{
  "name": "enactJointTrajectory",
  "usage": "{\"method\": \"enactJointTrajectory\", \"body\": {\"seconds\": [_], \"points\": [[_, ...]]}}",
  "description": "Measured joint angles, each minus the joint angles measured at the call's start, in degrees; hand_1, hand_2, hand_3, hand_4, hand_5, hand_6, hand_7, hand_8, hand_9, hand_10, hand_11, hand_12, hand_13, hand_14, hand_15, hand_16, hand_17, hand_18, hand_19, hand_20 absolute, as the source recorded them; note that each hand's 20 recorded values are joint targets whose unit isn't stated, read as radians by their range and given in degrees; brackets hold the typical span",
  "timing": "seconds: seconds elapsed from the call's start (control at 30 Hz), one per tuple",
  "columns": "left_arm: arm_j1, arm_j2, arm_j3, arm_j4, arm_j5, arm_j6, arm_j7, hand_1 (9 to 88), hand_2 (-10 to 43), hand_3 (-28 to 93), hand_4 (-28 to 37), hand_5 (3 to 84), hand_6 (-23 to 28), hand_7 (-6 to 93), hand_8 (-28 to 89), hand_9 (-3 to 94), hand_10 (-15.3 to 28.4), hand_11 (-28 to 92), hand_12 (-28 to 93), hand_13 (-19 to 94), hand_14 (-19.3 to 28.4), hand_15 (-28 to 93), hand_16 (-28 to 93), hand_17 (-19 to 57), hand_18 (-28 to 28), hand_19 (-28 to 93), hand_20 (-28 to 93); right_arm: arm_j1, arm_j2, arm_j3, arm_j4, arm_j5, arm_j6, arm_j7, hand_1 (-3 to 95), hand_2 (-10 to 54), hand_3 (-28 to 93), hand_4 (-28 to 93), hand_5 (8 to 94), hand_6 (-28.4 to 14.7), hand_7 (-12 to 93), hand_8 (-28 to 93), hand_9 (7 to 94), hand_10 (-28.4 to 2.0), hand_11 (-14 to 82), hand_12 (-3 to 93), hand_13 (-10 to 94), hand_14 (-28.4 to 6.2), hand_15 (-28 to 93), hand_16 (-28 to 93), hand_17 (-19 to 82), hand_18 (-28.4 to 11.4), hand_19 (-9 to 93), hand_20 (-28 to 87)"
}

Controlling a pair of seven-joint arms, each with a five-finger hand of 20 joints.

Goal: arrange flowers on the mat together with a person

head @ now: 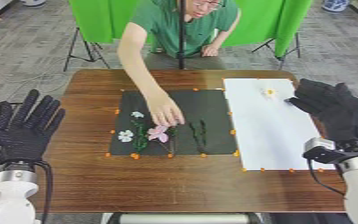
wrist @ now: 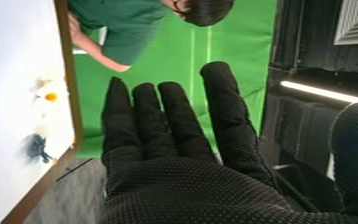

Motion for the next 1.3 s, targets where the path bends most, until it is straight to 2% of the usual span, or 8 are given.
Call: {"method": "enactJointTrajectory", "body": {"seconds": [0.17, 0.3, 0.47, 0.6, 0.8, 0.93, 1.07, 1.3], "points": [[0.0, 0.00, 0.05, 0.00, -0.11, 0.00, 0.02, 25.1, 12.5, 66, -28.3, 39.6, 7.8, 10.5, -8, 38.5, 15.8, 17, 10, 24, 13.0, 21, -7, -3.5, 12.2, 27, 12, -0.1, -0.2, 0.3, 0.0, -0.1, 0.0, 0.1, 9.4, 6.0, 70, -25, 34.2, -5.8, 15, -7, 32.5, -19.5, 2.1, 22.6, 27, -16.9, 5, 29, 16, -21.0, 25, 14], [0.0, 0.00, 0.09, 0.00, -0.31, 0.00, 0.13, 24.6, 12.7, 66, -28.3, 39.6, 7.9, 10.6, -8, 38.4, 15.7, 17, 10, 24, 12.9, 21, -7, -3.5, 12.3, 27, 12, -0.2, -0.4, 0.6, 0.0, -0.1, 0.0, 0.1, 9.4, 5.6, 67, -27, 32.1, -6.0, 11, -6, 31.2, -19.4, 1.5, 21.9, 28, -17.2, 5, 28, 17, -21.7, 26, 13], [0.0, 0.03, 0.10, 0.00, -0.45, 0.00, 0.25, 24.8, 12.9, 65, -28.3, 39.7, 7.9, 10.3, -8, 38.3, 15.8, 16, 10, 24, 13.0, 21, -7, -3.5, 12.4, 27, 12, -1.0, -1.2, 1.8, -0.1, -0.1, -0.3, 0.2, 9.5, 6.1, 68, -26, 31.3, -6.4, 10, -6, 29.0, -19.6, 0.3, 20.6, 26, -16.5, 4, 28, 16, -21.0, 25, 13], [0.0, 0.03, 0.10, -0.01, -0.44, -0.02, 0.27, 24.5, 13.0, 65, -28.3, 39.4, 7.8, 10.1, -8, 38.1, 15.8, 16, 10, 24, 12.9, 21, -7, -3.5, 12.4, 27, 12, -1.5, -2.0, 3.0, -0.2, -2.5, -1.2, 1.0, 11.0, 4.8, 69, -25, 29.0, -5.9, 8, -5, 25.6, -18.7, -1.3, 17.8, 22, -13.0, -1, 24, 14, -17.7, 23, 11], [0.0, 0.03, 0.06, -0.07, -0.23, -0.01, 0.26, 23.8, 12.9, 66, -28.3, 39.2, 7.6, 10.1, -8, 37.8, 15.8, 16, 10, 24, 12.9, 20, -6, -3.6, 12.3, 26, 12, -1.2, -1.5, 3.5, 0.3, -19.4, -0.9, 4.1, 14.5, 1.7, 70, -24, 26.1, -5.4, 7, -5, 22.1, -17.9, -2.3, 15.7, 18, -11.0, -5, 20, 11, -11.7, 21, 9], [0.2, 0.02, 0.03, -0.23, 0.89, -0.02, 0.09, 24.3, 12.9, 66, -28.3, 39.1, 7.6, 9.9, -8, 37.7, 15.8, 16, 10, 24, 13.0, 20, -6, -3.6, 12.3, 26, 11, 2.0, 3.1, -3.3, 2.8, -31.7, 5.1, 9.9, 17.1, -0.5, 71, -23, 25.1, -5.1, 7, -5, 19.5, -17.6, -3.7, 14.9, 16, -10.2, -7, 18, 7, -9.4, 17, 4], [0.0, 0.02, 0.14, -0.21, 1.19, -0.06, -0.03, 24.7, 13.0, 65, -28.3, 39.0, 7.5, 9.7, -8, 37.6, 15.8, 16, 10, 24, 13.1, 20, -6, -3.7, 12.3, 26, 11, 9.1, 8.1, -12.6, 5.9, -39.8, 6.8, 14.3, 20.2, -2.9, 72, -22, 24.0, -5.1, 7, -5, 16.3, -17.6, -5.3, 14.4, 12, -10.1, -10, 17, 1, -10.3, 19, -3], [-1.6, 0.66, 1.22, 0.41, 1.18, -0.35, -0.82, 24.6, 13.0, 65, -28.3, 38.8, 7.4, 9.5, -8, 37.4, 15.7, 16, 10, 24, 13.1, 20, -6, -3.6, 12.2, 25, 11, 19.3, 10.5, -19.8, 9.3, -56.1, 8.3, 21.0, 21.9, -5.6, 73, -22, 21.1, -5.4, 6, -4, 13.5, -18.4, -7.2, 15.7, 8, -11.9, -11, 18, -4, -13.7, 25, -8]]}}
